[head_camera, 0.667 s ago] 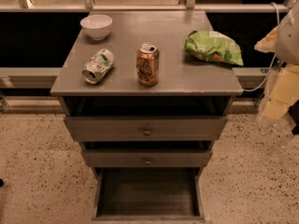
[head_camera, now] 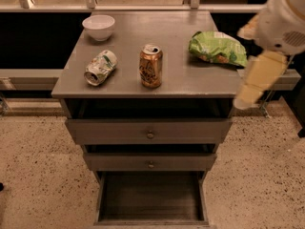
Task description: Place orange can into bottom drawer
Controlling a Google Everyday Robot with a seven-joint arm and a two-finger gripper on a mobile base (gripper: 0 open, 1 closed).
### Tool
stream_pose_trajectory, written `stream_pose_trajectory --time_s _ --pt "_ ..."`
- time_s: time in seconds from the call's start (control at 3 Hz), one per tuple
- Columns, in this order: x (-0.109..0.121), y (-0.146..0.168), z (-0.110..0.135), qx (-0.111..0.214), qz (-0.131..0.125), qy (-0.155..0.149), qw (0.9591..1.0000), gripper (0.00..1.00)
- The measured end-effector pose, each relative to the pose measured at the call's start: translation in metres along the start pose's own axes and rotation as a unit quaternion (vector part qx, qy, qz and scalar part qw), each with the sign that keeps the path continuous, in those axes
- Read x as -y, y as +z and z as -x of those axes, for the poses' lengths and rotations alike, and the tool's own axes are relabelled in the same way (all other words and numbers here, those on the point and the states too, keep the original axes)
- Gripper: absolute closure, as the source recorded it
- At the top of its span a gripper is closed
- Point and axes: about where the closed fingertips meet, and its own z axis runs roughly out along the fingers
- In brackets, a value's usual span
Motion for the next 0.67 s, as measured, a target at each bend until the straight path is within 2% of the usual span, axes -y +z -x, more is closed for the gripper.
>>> stream_pose_trajectory --time_s 0.33,0.67 --pt "0.042 0.017 0.070 0.084 -0.036 -0.046 0.9947 0.00" --pt "0.053 0.017 0.082 0.100 -0.052 -0.051 0.9923 0.00"
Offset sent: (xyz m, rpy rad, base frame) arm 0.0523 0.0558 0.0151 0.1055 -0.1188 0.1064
